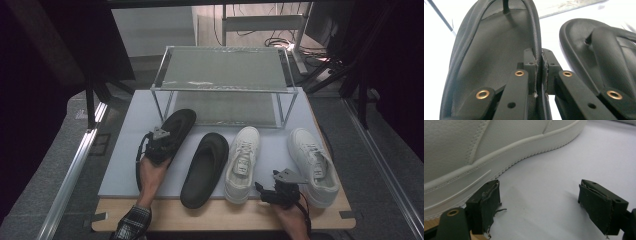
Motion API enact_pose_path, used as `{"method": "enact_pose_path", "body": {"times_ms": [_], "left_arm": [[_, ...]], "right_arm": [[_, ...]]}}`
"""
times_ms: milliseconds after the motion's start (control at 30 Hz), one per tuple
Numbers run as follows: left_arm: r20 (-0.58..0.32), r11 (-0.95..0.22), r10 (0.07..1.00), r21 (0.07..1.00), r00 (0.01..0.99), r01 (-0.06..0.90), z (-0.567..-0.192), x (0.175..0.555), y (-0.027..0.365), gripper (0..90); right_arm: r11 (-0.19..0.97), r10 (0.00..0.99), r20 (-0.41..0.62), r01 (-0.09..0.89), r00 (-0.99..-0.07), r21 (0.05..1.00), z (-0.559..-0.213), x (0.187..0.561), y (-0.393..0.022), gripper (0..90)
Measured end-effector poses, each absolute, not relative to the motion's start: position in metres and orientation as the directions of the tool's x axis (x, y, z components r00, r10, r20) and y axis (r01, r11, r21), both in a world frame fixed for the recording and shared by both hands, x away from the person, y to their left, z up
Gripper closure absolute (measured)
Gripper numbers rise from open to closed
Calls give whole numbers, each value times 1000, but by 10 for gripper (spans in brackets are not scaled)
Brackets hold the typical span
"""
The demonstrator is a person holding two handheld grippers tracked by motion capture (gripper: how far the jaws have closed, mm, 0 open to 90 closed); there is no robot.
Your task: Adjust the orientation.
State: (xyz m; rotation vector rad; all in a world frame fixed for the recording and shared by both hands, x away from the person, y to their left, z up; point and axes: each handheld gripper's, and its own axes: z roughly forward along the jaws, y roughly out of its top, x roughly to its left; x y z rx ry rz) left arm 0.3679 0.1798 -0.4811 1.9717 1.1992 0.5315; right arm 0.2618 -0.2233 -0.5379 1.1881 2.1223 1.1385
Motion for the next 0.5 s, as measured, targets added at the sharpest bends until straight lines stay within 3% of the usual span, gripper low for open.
{"method": "enact_pose_path", "body": {"times_ms": [500], "left_arm": [[-10, -262, 905, 773, 424, 577, -486, 402, 157, 836]], "right_arm": [[289, 850, 7, 478, -526, 829, -538, 262, -223, 179]]}}
